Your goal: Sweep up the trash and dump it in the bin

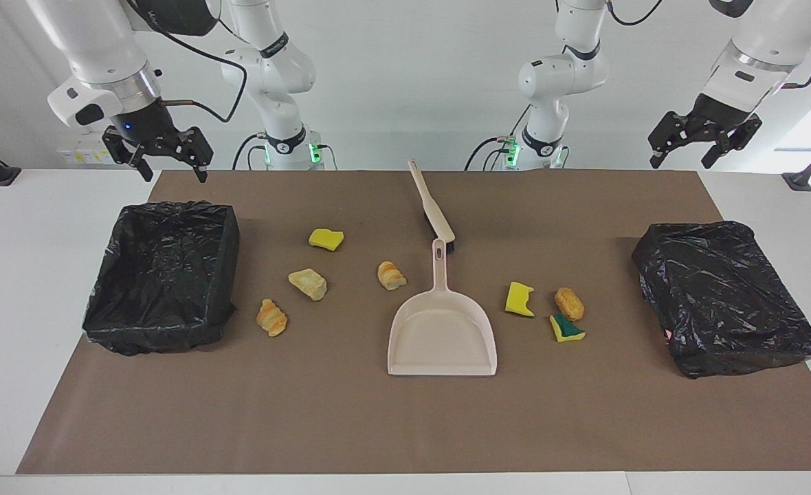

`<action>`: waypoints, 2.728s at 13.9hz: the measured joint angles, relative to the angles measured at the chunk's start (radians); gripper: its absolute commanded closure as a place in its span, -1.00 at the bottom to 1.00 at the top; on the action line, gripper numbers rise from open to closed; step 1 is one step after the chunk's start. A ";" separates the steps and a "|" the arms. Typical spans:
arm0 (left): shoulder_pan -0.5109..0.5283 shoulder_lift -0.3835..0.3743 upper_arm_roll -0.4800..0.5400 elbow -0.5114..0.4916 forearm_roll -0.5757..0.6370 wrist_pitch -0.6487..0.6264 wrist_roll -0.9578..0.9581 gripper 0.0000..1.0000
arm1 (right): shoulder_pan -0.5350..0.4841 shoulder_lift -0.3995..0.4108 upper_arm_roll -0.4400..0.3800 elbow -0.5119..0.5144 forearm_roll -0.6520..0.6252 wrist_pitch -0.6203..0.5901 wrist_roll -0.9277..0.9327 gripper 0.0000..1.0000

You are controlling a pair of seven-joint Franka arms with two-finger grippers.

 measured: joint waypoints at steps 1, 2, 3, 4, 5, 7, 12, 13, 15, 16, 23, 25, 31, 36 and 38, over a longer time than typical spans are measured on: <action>0.001 0.000 0.001 0.000 0.000 0.005 0.000 -1.00 | 0.000 -0.001 0.000 -0.002 0.000 -0.002 0.000 -1.00; 0.001 0.000 0.001 0.001 -0.001 0.012 0.000 -1.00 | 0.000 -0.002 0.000 -0.005 0.000 -0.005 0.001 -1.00; 0.000 0.000 -0.001 0.002 -0.002 0.026 0.000 -1.00 | 0.000 -0.003 0.000 -0.009 0.000 -0.005 0.001 -1.00; -0.001 -0.001 -0.003 0.002 -0.002 0.039 0.000 -1.00 | 0.000 -0.003 0.000 -0.010 0.000 -0.005 0.001 -1.00; -0.001 -0.002 -0.006 0.002 -0.002 0.047 0.000 -1.00 | 0.001 -0.003 0.000 -0.011 0.000 -0.006 0.001 -1.00; -0.002 -0.004 -0.010 0.002 -0.002 0.048 0.000 -1.00 | 0.002 -0.004 0.001 -0.012 0.000 -0.006 0.001 -1.00; -0.034 -0.004 -0.029 -0.020 -0.004 0.048 -0.004 -1.00 | 0.002 -0.005 0.001 -0.014 0.000 -0.006 0.001 -1.00; -0.043 -0.004 -0.031 -0.024 -0.004 0.049 -0.008 -1.00 | 0.002 -0.005 0.001 -0.014 0.000 -0.006 0.001 -1.00; -0.048 -0.004 -0.032 -0.027 -0.004 0.049 -0.009 -1.00 | 0.002 -0.005 0.001 -0.014 0.000 -0.006 0.001 -1.00; -0.049 -0.004 -0.031 -0.030 -0.005 0.048 -0.009 -1.00 | 0.002 -0.005 0.001 -0.014 0.000 -0.006 0.001 -1.00; -0.227 -0.133 -0.044 -0.301 -0.088 0.046 -0.207 -1.00 | 0.002 -0.005 0.001 -0.014 0.000 -0.006 0.001 -1.00; -0.283 -0.162 -0.045 -0.357 -0.129 0.049 -0.314 -1.00 | 0.002 -0.005 0.001 -0.014 0.000 -0.006 0.001 -1.00; -0.581 -0.187 -0.048 -0.537 -0.178 0.295 -0.748 -1.00 | 0.002 -0.005 0.001 -0.015 0.000 -0.006 0.001 -1.00; -0.807 -0.132 -0.050 -0.719 -0.179 0.540 -1.000 -1.00 | 0.002 -0.006 0.000 -0.020 0.000 -0.006 0.001 -1.00; -0.859 -0.048 -0.050 -0.754 -0.179 0.637 -1.062 -1.00 | 0.002 -0.007 0.000 -0.025 0.000 -0.006 0.001 -1.00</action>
